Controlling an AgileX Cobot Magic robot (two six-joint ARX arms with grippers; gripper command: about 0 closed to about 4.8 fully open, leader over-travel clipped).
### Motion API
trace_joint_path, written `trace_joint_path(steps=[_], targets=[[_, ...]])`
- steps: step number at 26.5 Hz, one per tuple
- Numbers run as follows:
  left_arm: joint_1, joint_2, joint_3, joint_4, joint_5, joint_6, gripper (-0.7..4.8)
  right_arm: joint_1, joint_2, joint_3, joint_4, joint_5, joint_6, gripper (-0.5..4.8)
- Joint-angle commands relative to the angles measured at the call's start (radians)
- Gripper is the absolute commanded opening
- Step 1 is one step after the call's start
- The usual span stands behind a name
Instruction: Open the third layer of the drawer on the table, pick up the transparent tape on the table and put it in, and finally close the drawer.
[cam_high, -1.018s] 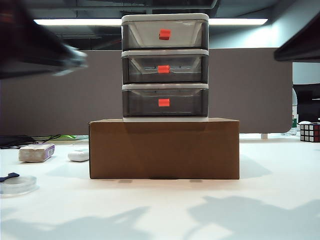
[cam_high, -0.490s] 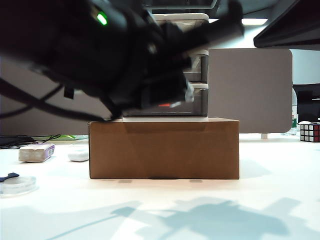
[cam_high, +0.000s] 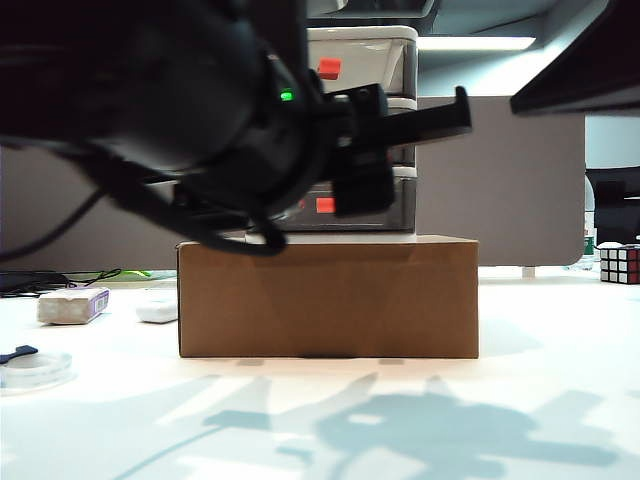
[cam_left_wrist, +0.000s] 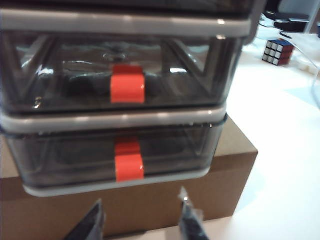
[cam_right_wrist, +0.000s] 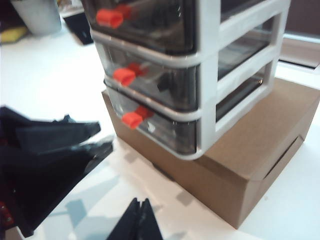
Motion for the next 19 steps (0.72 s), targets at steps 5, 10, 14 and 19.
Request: trace_joint_path(steps=[5,10,14,19], targets=[[0.005,0.058,0.061,0.003,-0.095,-0.004,1.92,0.000,0.034,0.006,0.042,0.014,-0.009,-0.05],[0.032,0.081,0.074,0.006,-0.090,-0.004,1.91,0.000,0.033,0.006,0.060,0.015,-0.009,-0.05],[0.048,0.087,0.077,0.005,-0.080,-0.004,1.83,0.000,0.033,0.006,0.064,0.015,-0.009,-0.05],[0.080,0.087,0.082,0.005,-0.011,-0.004,1.83,0.000,0.033,0.006,0.068,0.015,-0.009,-0.05]])
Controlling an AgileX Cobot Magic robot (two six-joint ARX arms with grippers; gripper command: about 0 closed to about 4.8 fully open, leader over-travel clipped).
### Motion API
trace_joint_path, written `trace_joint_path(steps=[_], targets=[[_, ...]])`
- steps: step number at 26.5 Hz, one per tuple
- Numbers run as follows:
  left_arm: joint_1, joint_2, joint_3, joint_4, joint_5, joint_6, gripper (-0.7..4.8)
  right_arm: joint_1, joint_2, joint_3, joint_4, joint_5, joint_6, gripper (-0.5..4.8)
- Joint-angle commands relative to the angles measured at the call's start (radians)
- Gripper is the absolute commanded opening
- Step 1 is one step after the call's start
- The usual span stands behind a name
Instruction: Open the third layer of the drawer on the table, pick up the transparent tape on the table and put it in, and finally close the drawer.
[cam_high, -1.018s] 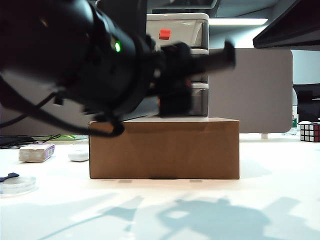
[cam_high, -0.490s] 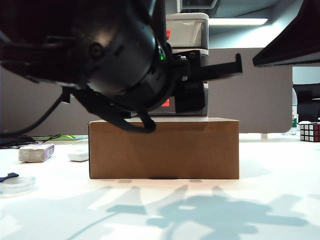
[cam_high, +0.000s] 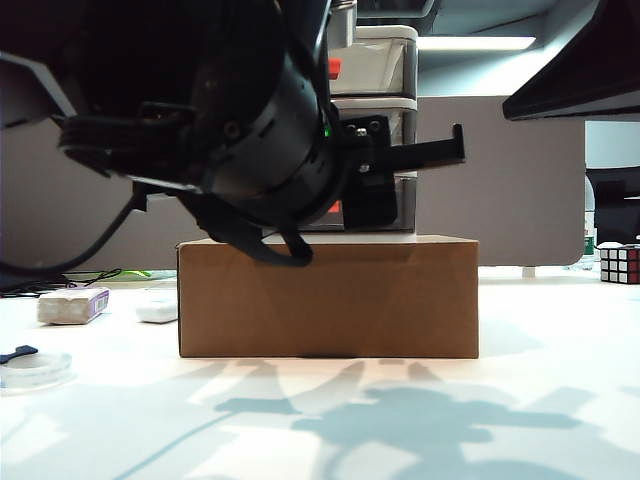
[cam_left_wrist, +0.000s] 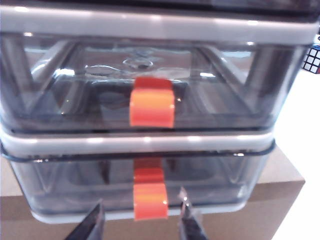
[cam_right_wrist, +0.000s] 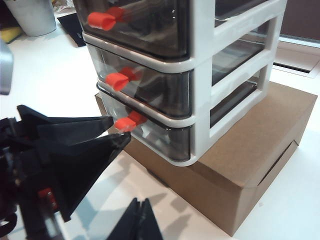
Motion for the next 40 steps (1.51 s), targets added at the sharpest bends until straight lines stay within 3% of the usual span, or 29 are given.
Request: trace_joint_path(steps=[1,19,25,40], targets=[[0.015,0.000,0.005,0.004,0.040,-0.002,1.83,0.000,-0.002,0.006,0.022,0.003,-0.004,-0.05],[0.051,0.006,0.013,0.021,0.093,0.001,1.77,0.000,-0.001,0.006,0.023,0.006,-0.004,-0.05],[0.051,0.006,0.013,0.046,0.094,0.002,1.16,0.000,-0.001,0.006,0.023,0.006,-0.004,-0.05],[0.052,0.006,0.013,0.044,0.119,0.001,1.09,0.000,0.000,0.006,0.050,0.000,-0.004,-0.05]])
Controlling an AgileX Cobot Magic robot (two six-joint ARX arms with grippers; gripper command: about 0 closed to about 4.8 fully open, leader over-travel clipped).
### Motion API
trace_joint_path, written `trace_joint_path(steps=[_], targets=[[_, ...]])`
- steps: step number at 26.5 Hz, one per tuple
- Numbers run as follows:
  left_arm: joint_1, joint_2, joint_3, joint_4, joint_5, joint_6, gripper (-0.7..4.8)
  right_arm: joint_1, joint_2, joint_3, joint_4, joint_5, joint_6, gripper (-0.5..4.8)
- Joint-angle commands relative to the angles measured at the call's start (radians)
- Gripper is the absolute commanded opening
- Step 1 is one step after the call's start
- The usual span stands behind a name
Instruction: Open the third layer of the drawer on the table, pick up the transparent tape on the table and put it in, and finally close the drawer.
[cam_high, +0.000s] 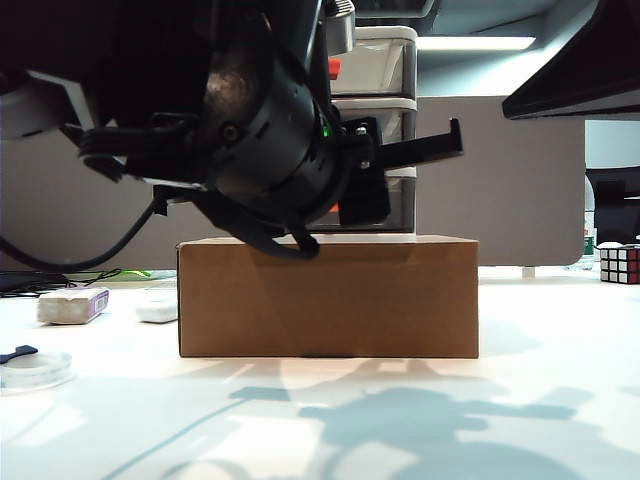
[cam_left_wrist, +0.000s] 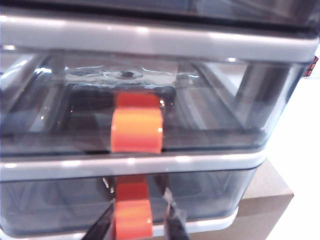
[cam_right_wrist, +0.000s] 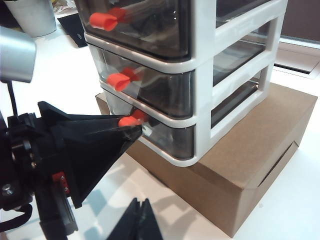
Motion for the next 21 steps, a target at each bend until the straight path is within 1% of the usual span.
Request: trace_joint_path(steps=[1,2,5,8,14,21], targets=[[0.003,0.000,0.003,0.012,0.011,0.000,0.91,0.001,0.000,0.006,0.082,-0.007,-0.004,-0.05],[0.003,0.000,0.003,0.012,0.011,0.000,0.78,0.000,0.008,0.006,0.124,-0.032,-0.003,-0.06],[0.003,0.007,0.003,0.014,0.011,0.000,0.78,0.000,0.038,0.012,0.178,-0.076,0.001,-0.05],[0.002,0.019,0.004,0.019,0.011,0.000,0.78,0.000,0.113,0.055,0.178,-0.104,0.001,-0.05],[0.003,0.029,0.008,0.033,0.011,0.000,0.78,0.000,0.296,0.163,0.216,-0.130,0.000,-0.05],[0.003,0.029,0.008,0.041,0.007,0.000,0.77,0.000,0.434,0.246,0.230,-0.138,-0.004,-0.05]])
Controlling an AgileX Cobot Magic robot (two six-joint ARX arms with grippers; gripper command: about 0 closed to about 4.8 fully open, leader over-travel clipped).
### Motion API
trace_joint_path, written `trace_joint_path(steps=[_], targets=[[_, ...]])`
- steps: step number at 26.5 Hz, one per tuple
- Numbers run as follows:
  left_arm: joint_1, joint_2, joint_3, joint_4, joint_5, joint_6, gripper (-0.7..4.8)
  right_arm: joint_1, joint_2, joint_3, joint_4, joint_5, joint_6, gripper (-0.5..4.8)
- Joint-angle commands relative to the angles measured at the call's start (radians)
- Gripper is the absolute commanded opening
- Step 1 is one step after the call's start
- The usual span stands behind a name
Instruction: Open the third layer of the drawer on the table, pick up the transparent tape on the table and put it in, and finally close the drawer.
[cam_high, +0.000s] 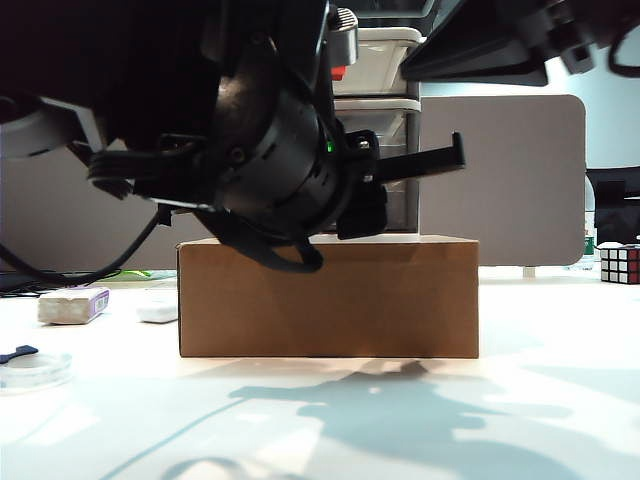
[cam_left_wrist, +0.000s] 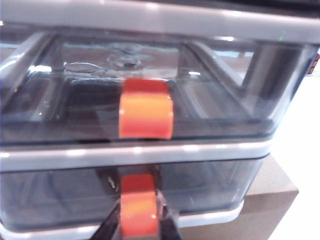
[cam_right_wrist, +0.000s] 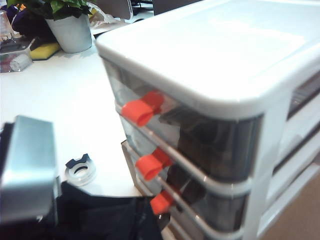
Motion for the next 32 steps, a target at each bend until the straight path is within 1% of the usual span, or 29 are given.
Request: trace_joint_path(steps=[1,4,6,13,14,15,23,26,29,30,32], targets=[[0.000,-0.001,0.004,0.023,0.003,0.000,0.77,0.000,0.039,0.036,0.018,-0.004,-0.004,-0.05],[0.000,-0.001,0.004,0.040,0.000,0.001,0.73,0.000,0.055,0.046,0.019,-0.004,-0.004,-0.05],[0.011,-0.001,0.004,0.039,0.002,0.000,0.57,0.000,0.056,0.046,0.019,-0.003,-0.008,-0.05],[0.022,0.002,0.004,0.055,0.004,0.001,0.56,0.000,0.056,0.046,0.018,-0.003,-0.008,-0.05],[0.022,0.002,0.004,0.055,0.004,0.001,0.44,0.000,0.056,0.046,0.021,-0.003,-0.008,-0.05],[0.022,0.002,0.004,0.055,0.004,0.001,-0.09,0.000,0.061,0.046,0.033,-0.003,-0.008,-0.05],[0.019,0.002,0.003,0.054,-0.002,0.001,-0.06,0.000,0.137,0.055,0.140,0.000,-0.024,-0.06],[0.013,0.002,0.003,0.055,-0.005,0.002,-0.06,0.000,0.183,0.077,0.145,0.000,-0.025,-0.05],[0.001,0.001,0.003,0.055,-0.041,0.005,-0.06,0.000,0.225,0.103,0.145,0.001,-0.027,-0.05],[-0.011,0.001,0.002,0.055,-0.069,0.006,-0.06,0.000,0.244,0.117,0.146,0.001,-0.027,-0.05],[-0.028,0.001,0.001,0.054,-0.083,0.008,-0.06,0.000,0.261,0.129,0.148,0.003,-0.027,-0.05]])
